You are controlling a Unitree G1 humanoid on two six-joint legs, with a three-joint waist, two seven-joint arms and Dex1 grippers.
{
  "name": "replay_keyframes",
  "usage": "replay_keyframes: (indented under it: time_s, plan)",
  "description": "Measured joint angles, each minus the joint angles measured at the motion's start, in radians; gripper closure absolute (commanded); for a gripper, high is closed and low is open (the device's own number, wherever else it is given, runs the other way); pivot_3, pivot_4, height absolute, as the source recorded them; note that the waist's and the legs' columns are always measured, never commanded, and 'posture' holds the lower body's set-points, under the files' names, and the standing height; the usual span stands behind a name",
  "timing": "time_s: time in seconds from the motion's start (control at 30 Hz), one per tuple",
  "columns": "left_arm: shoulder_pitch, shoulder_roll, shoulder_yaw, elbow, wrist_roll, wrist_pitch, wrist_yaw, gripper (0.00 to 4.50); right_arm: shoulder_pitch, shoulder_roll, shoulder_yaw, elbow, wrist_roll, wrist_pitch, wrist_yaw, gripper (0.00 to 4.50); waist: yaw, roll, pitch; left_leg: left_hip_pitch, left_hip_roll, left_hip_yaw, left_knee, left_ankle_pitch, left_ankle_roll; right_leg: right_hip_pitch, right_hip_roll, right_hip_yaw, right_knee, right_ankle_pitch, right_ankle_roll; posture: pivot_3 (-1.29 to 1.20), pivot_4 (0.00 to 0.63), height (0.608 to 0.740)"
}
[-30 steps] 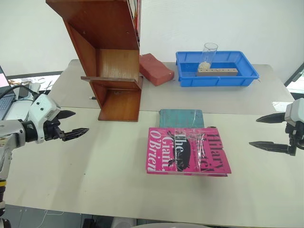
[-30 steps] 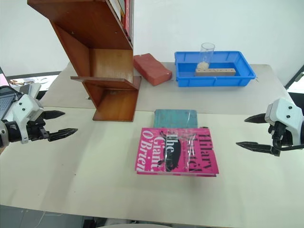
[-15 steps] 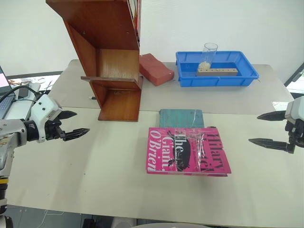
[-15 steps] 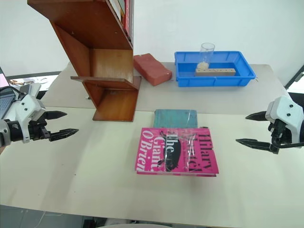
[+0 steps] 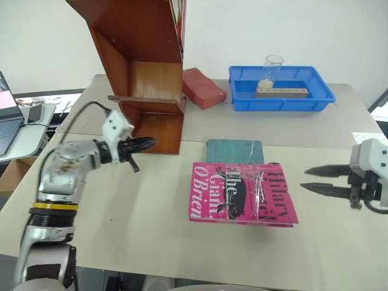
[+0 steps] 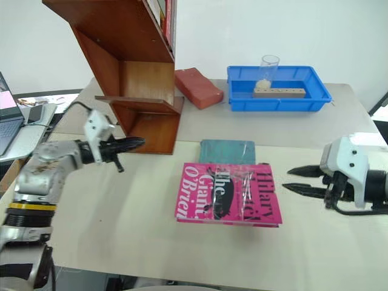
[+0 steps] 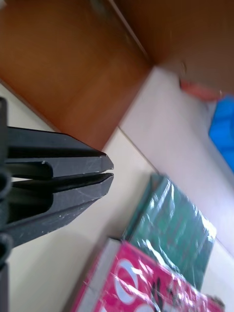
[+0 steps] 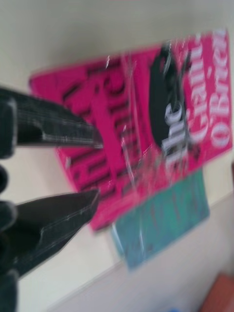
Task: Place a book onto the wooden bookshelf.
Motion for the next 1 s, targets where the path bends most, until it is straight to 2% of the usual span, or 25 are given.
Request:
replay_keyframes:
  time_s: [0.07,0.27,0.4,0.6,0.77,1.0]
  plan:
    - [-0.024,-0.059,-0.066,0.046,0.036,-0.029,-0.001,4.50,0.109,0.031,-0.040,-0.114,0.027,0.038,0.007,4.44,0.000,0.000,0.000,0.000,0.000,-0.001,0.000,0.000,0.000,0.000,0.000,0.000,0.000,0.000,0.000,0.00,0.150,0.673]
    - [-0.106,-0.184,-0.138,0.259,0.124,-0.155,0.014,4.50,0.329,0.068,-0.057,-0.236,-0.057,0.028,0.020,4.44,-0.008,-0.002,0.000,0.001,-0.002,-0.005,0.001,0.000,0.000,-0.002,0.000,-0.001,-0.001,-0.002,0.005,0.00,0.150,0.673]
    - [-0.161,-0.248,-0.150,0.385,0.151,-0.213,0.017,4.50,0.336,0.076,0.000,-0.249,-0.118,-0.002,-0.021,4.44,-0.012,-0.003,0.000,0.000,-0.003,-0.005,0.000,0.000,0.000,-0.002,0.000,0.000,-0.001,-0.003,0.006,0.00,0.150,0.673]
    - [-0.174,-0.258,-0.188,0.437,0.169,-0.229,-0.086,4.50,0.293,0.077,0.164,-0.223,-0.217,-0.062,-0.096,4.44,-0.013,-0.002,0.000,-0.001,-0.003,-0.006,0.000,0.000,0.000,-0.001,0.001,0.000,-0.001,-0.003,0.005,0.00,0.150,0.673]
    - [-0.112,-0.173,-0.218,0.321,0.160,-0.153,-0.225,4.50,0.168,0.083,0.252,-0.128,-0.272,-0.107,-0.158,4.44,-0.019,-0.002,0.000,0.001,-0.003,-0.006,0.000,0.000,0.000,-0.001,0.001,0.000,0.000,-0.003,0.005,0.00,0.150,0.673]
    - [-0.017,-0.103,-0.216,0.129,0.109,-0.027,-0.310,4.50,-0.033,0.046,0.329,0.059,-0.300,-0.197,-0.137,4.44,-0.015,-0.002,-0.001,0.001,-0.003,-0.006,0.001,0.000,0.000,-0.001,0.001,0.000,-0.001,-0.001,0.002,0.00,0.150,0.673]
